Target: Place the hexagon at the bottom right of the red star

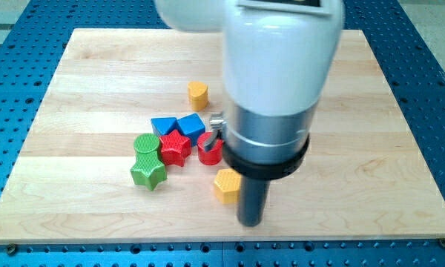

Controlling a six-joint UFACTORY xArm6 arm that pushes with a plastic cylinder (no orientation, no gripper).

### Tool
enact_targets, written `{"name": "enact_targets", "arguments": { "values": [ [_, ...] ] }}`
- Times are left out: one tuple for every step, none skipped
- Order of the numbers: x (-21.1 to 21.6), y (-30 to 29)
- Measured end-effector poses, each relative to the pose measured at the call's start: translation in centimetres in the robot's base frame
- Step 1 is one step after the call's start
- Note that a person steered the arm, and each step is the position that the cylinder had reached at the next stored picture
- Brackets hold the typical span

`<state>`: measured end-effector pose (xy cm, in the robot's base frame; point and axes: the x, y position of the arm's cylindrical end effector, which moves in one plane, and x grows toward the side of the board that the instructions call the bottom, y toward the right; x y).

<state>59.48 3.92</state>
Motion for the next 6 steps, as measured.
{"name": "enact_targets", "arguments": {
  "values": [
    [-2.2,-3.6],
    [-2.3,-7.2],
    [-1.8,-4.7],
    [-3.4,-3.4],
    [-3.5,-4.5],
    [-3.5,-7.3]
  ]
}}
